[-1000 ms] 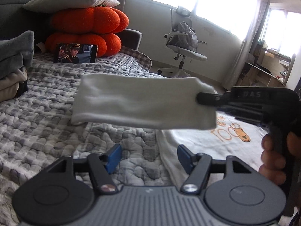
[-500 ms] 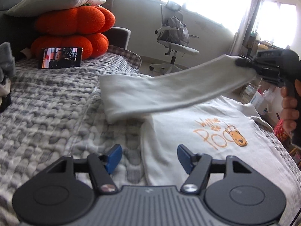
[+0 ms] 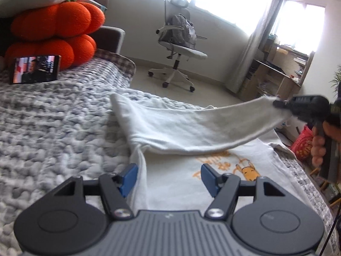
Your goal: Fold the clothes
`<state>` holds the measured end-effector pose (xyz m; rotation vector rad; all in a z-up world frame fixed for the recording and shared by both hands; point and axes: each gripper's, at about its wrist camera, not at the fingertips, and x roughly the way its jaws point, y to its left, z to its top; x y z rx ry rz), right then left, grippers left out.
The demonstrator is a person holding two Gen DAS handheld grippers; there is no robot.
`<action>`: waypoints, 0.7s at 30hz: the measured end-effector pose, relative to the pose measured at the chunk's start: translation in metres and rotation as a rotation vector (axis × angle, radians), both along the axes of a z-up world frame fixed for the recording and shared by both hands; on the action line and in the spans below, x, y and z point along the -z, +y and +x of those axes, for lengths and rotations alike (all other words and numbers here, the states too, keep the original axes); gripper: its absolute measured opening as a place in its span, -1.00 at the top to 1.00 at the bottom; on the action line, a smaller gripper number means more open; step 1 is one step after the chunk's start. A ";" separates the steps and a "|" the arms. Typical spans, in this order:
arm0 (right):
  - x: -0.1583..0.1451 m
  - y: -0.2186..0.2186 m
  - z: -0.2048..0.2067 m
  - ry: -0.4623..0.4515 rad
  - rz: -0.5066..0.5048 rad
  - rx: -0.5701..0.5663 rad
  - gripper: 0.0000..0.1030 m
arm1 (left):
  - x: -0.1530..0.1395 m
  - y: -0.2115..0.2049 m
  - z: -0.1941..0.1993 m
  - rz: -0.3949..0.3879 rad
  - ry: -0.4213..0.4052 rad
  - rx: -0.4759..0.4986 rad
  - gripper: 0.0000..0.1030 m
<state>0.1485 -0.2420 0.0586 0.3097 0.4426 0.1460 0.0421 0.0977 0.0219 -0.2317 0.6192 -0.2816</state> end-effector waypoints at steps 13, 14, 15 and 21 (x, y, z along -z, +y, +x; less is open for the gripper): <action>0.023 -0.038 0.007 0.184 0.100 0.001 0.85 | 0.011 0.002 0.012 0.043 0.037 -0.090 -0.35; 0.027 -0.040 0.009 0.191 0.110 -0.003 0.82 | 0.011 0.005 0.011 0.043 0.039 -0.100 -0.35; 0.031 -0.042 0.011 0.201 0.120 -0.009 0.68 | 0.011 0.009 0.011 0.029 0.042 -0.104 -0.35; 0.051 -0.045 0.012 0.223 0.143 -0.019 0.17 | 0.007 0.014 0.010 0.020 0.029 -0.133 -0.35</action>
